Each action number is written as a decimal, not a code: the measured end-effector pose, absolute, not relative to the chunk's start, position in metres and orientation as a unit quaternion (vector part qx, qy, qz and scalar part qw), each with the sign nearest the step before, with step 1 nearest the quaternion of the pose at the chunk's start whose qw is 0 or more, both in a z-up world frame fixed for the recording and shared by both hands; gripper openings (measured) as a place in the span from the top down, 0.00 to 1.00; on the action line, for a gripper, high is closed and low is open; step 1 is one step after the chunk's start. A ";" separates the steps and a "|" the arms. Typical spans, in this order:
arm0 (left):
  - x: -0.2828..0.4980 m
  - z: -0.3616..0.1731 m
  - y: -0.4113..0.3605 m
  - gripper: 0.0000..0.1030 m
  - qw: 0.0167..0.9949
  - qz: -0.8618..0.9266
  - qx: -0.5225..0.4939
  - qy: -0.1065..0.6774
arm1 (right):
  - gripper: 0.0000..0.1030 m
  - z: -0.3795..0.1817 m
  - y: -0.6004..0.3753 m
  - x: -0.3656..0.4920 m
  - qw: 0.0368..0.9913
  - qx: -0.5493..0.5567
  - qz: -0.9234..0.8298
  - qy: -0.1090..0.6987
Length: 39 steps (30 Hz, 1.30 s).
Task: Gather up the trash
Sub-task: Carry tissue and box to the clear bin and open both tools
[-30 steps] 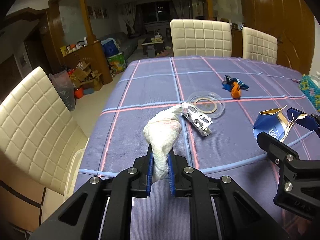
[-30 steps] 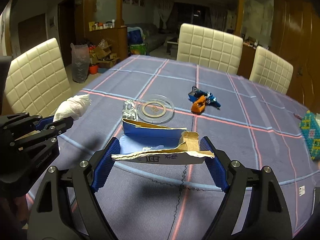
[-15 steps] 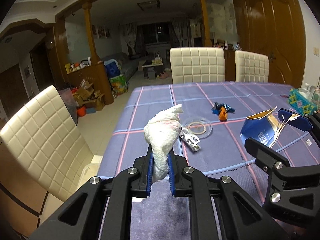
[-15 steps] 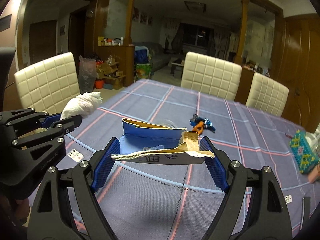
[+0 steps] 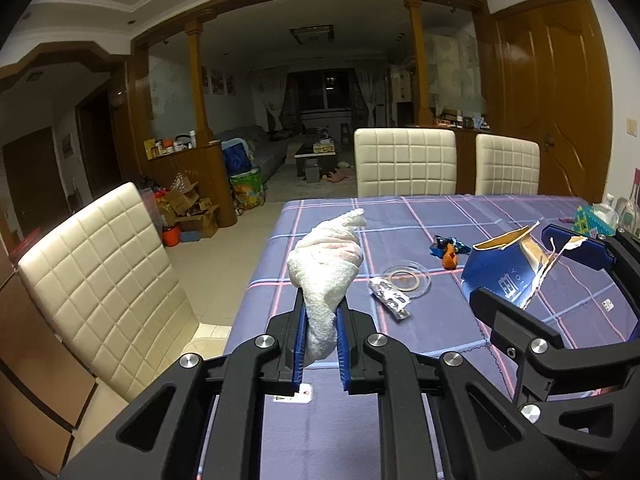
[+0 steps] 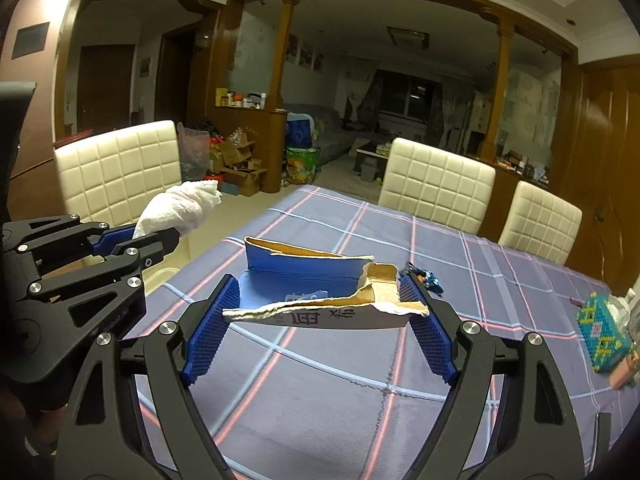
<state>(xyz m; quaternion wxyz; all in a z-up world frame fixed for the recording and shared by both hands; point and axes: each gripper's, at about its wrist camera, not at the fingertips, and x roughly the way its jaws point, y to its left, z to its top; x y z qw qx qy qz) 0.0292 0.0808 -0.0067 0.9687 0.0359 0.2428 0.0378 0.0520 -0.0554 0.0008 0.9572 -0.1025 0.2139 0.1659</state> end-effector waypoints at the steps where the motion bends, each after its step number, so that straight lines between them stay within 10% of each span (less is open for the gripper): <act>1: 0.028 -0.007 0.086 0.87 0.969 0.044 0.033 0.243 | 0.21 0.002 -0.052 0.051 0.956 -0.104 0.171 0.213; 39: 0.049 -0.080 0.259 0.87 0.923 0.197 -0.053 0.325 | 0.21 -0.065 0.146 0.120 0.883 -0.184 0.316 0.293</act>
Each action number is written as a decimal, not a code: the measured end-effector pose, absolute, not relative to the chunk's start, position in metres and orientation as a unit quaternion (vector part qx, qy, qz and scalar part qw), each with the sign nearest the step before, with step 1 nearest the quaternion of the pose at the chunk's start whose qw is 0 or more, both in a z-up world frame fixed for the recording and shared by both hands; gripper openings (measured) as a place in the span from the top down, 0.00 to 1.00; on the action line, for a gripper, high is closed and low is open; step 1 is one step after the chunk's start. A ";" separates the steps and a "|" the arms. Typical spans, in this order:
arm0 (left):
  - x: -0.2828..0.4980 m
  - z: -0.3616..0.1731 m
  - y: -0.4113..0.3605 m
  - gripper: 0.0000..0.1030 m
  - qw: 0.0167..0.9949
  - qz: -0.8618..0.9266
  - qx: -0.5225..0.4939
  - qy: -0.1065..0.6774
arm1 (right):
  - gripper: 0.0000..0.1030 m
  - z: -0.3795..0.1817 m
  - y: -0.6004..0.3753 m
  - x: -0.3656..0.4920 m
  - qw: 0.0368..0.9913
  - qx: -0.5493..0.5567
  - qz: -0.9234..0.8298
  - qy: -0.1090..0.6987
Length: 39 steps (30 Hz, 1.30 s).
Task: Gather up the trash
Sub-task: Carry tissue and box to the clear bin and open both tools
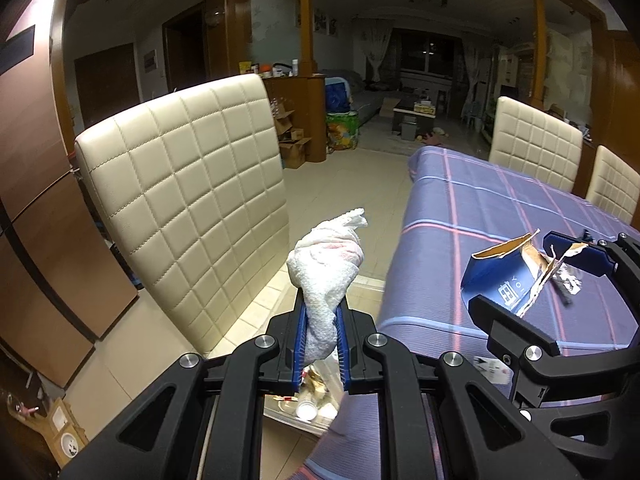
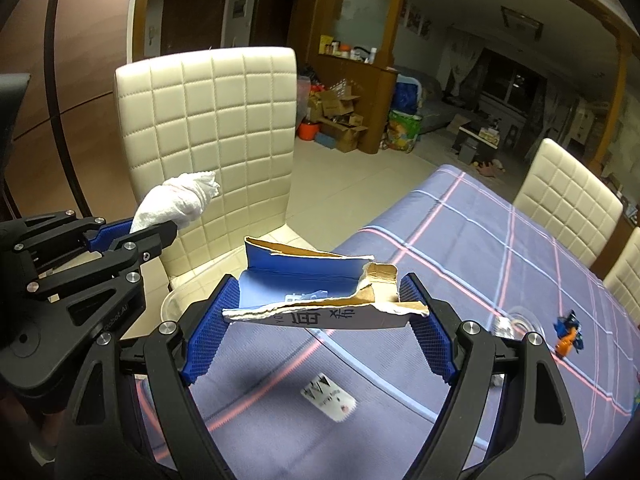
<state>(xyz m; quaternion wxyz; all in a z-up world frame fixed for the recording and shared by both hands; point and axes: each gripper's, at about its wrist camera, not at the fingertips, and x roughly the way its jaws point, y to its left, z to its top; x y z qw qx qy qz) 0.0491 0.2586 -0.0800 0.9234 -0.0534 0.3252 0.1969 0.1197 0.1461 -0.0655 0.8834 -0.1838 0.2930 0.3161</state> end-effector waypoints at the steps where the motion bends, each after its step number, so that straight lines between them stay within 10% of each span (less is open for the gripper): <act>1: 0.050 -0.081 0.262 0.87 0.922 0.199 -0.055 0.326 | 0.21 -0.067 0.149 0.122 0.882 -0.186 0.318 0.294; 16: 0.081 -0.118 0.298 0.86 0.905 0.212 -0.081 0.360 | 0.21 -0.089 0.184 0.166 0.870 -0.192 0.322 0.320; 18: 0.087 -0.123 0.298 0.77 0.903 0.211 -0.077 0.367 | 0.21 -0.091 0.185 0.169 0.871 -0.194 0.318 0.320; 20: 0.092 -0.128 0.299 0.39 0.897 0.218 -0.083 0.375 | 0.21 -0.093 0.185 0.172 0.871 -0.196 0.316 0.321; 22: 0.091 -0.129 0.306 0.24 0.896 0.235 -0.092 0.365 | 0.21 -0.094 0.185 0.175 0.872 -0.195 0.313 0.323; 39: 0.057 -0.137 0.333 0.24 0.885 0.279 -0.096 0.360 | 0.21 -0.101 0.225 0.166 0.857 -0.219 0.342 0.316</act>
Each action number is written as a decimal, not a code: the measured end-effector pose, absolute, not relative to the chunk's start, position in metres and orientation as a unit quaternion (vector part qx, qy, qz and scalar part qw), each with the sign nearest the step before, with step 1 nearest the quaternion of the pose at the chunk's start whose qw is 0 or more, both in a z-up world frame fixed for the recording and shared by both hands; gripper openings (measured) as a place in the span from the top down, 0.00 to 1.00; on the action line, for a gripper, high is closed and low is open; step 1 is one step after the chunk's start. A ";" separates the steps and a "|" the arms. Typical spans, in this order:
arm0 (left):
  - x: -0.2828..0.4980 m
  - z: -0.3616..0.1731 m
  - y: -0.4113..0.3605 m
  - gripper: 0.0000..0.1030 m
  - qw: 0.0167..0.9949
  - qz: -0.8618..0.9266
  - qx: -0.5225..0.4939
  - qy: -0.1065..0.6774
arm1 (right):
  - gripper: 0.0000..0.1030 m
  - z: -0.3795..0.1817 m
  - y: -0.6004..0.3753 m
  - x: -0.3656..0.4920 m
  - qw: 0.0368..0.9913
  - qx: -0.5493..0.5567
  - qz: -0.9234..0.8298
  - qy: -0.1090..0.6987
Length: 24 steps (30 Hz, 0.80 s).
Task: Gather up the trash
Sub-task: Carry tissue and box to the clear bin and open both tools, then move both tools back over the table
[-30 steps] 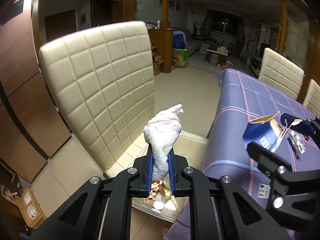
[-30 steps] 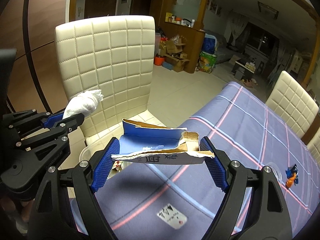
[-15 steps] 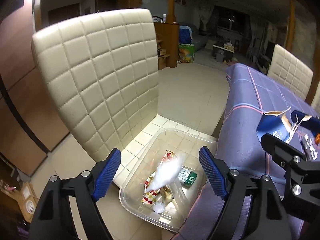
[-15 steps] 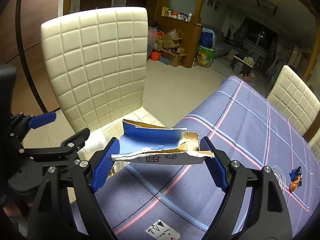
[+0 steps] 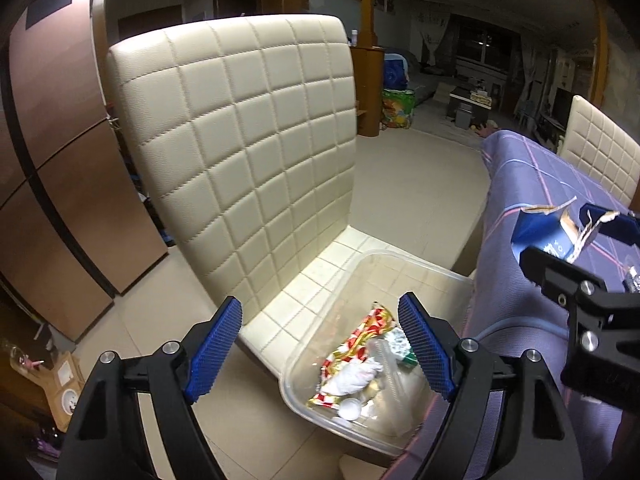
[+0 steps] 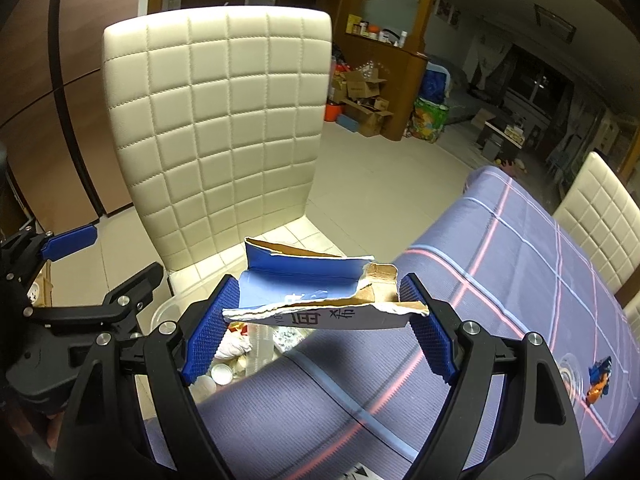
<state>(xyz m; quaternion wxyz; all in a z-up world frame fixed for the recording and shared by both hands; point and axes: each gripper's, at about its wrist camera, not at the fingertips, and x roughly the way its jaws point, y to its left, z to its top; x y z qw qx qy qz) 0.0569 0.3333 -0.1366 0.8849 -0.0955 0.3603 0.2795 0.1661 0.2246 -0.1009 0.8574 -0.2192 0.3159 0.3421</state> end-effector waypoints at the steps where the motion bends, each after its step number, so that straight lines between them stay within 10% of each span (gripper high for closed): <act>1: 0.055 -0.137 0.335 0.24 0.884 0.283 -0.096 0.360 | 0.21 -0.100 0.228 0.166 0.856 -0.219 0.345 0.316; 24: 0.054 -0.113 0.286 0.24 0.903 0.239 -0.075 0.350 | 0.10 -0.084 0.173 0.168 0.875 -0.166 0.316 0.328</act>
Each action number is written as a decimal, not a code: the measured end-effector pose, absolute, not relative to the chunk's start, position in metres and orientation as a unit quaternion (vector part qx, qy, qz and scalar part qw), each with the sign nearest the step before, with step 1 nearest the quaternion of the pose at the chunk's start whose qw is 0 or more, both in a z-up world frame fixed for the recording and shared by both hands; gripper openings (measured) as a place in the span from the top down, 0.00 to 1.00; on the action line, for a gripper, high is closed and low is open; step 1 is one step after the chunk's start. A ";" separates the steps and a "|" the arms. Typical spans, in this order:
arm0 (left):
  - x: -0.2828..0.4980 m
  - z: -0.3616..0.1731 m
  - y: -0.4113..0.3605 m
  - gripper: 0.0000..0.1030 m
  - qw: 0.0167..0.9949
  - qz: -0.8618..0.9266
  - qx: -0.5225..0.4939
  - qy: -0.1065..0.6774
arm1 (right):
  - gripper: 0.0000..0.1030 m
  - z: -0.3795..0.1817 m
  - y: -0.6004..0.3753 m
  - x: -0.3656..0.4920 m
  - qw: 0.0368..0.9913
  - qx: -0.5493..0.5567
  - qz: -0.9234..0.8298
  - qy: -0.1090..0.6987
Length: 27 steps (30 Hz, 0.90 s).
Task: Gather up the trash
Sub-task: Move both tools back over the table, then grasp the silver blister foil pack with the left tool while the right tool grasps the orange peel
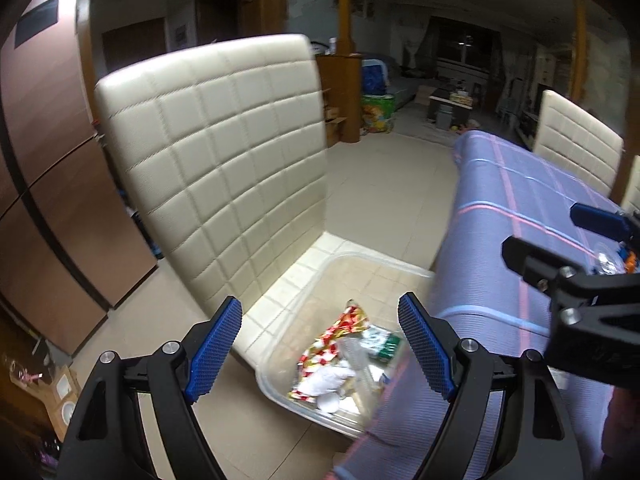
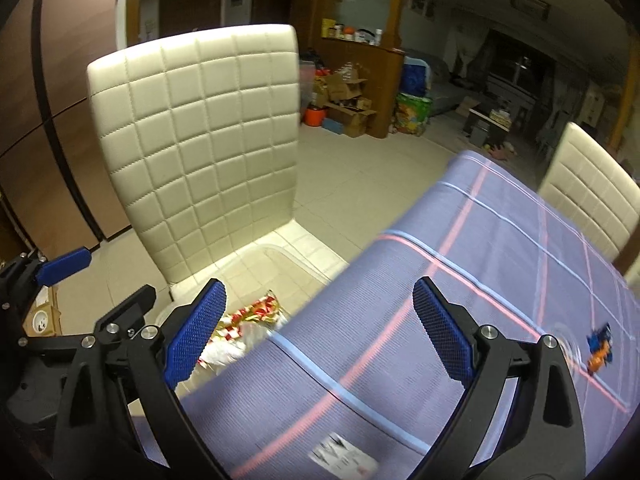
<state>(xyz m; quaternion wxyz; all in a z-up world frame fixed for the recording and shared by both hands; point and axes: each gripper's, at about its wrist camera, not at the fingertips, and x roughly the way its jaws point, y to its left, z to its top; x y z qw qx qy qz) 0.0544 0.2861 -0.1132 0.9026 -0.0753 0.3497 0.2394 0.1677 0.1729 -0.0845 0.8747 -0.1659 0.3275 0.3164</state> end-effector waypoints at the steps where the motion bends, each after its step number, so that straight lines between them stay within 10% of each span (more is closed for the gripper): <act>1: 0.055 -0.111 0.280 0.24 0.905 0.234 -0.072 0.349 | 0.10 -0.084 0.164 0.167 0.877 -0.163 0.310 0.328; 27: 0.181 -0.111 0.044 0.24 0.912 0.018 -0.017 0.409 | 0.34 -0.115 -0.135 0.241 0.914 -0.034 0.088 0.395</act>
